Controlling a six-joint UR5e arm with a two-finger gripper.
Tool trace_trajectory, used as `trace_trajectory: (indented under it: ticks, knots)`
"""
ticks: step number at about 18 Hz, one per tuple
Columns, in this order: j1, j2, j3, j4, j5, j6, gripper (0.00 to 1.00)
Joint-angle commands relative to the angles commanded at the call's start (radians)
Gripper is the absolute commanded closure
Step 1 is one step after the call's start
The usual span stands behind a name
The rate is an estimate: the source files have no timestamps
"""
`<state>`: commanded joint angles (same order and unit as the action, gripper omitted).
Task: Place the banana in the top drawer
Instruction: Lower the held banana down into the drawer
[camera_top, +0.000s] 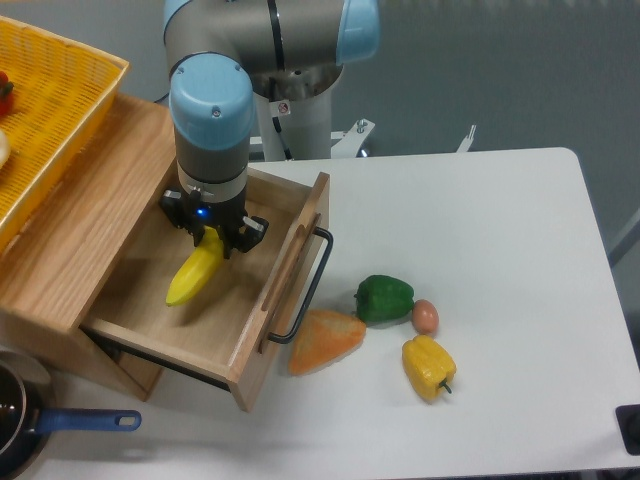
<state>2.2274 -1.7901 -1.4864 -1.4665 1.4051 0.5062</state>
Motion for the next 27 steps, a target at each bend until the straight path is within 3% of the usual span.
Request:
trace_trajectory:
  ticks: [22,27]
  knots:
    - [-0.020,-0.009,-0.005,0.020,0.000,0.000,0.51]
    - [-0.020,-0.006,-0.005,0.026,0.002,0.002,0.41]
